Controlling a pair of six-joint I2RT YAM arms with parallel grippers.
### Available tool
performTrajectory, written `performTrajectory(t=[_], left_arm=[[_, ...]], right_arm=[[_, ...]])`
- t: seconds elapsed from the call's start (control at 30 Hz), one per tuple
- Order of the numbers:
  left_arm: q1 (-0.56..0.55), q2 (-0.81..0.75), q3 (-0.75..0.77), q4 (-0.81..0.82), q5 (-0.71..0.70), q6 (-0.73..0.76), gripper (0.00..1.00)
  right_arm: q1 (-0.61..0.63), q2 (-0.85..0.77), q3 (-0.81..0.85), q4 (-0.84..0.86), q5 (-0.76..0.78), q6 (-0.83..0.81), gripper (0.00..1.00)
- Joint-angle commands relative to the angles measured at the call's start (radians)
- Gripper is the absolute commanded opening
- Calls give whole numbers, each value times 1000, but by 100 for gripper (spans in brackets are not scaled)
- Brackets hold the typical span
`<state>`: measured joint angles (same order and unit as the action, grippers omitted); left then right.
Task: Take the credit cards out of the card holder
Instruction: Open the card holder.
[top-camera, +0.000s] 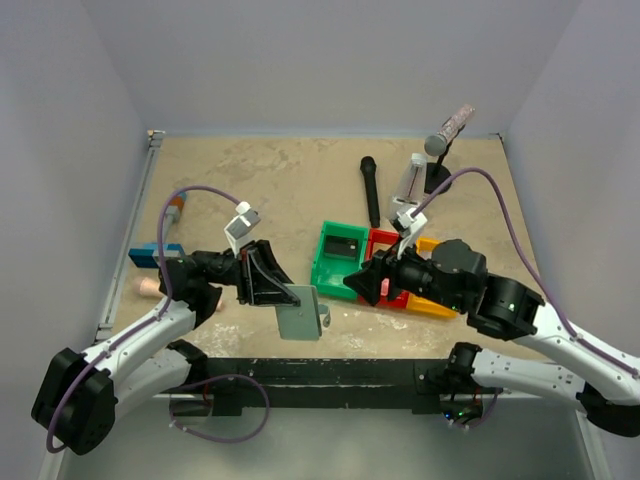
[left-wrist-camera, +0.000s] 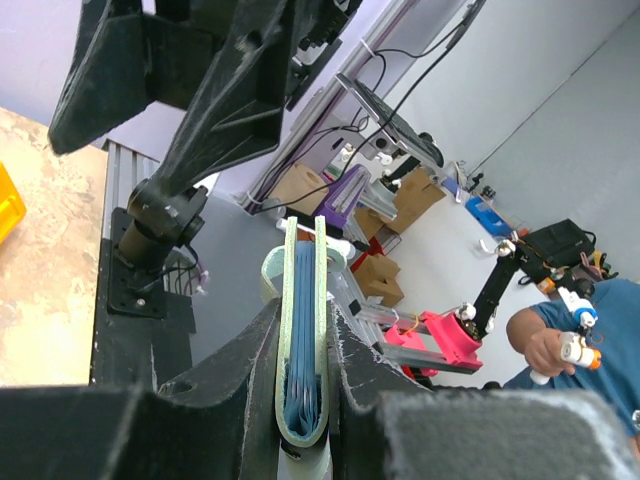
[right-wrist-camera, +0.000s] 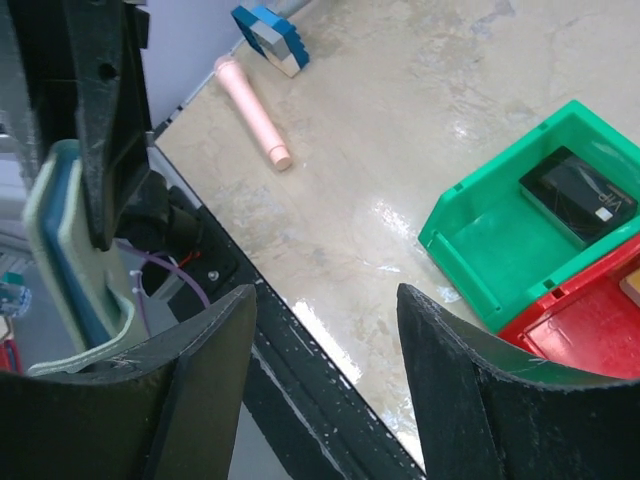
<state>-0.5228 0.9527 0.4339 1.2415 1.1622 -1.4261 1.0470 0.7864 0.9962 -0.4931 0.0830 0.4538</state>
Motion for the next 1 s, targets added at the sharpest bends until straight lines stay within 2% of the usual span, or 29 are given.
performTrajectory(t=[0.0, 0.1, 0.23, 0.53, 0.97], left_arm=[[3, -2, 12, 314, 11, -14, 0], [3, 1, 12, 314, 13, -11, 0], [3, 4, 17, 314, 7, -10, 0], [3, -8, 31, 312, 8, -16, 0], [3, -3, 55, 312, 1, -16, 0]], right_arm=[[-1, -79, 7, 85, -51, -3, 64], [-1, -93, 16, 132, -142, -4, 69], [11, -33, 61, 148, -259, 0, 72], [48, 83, 81, 200, -299, 17, 69], [73, 143, 82, 215, -341, 28, 65]])
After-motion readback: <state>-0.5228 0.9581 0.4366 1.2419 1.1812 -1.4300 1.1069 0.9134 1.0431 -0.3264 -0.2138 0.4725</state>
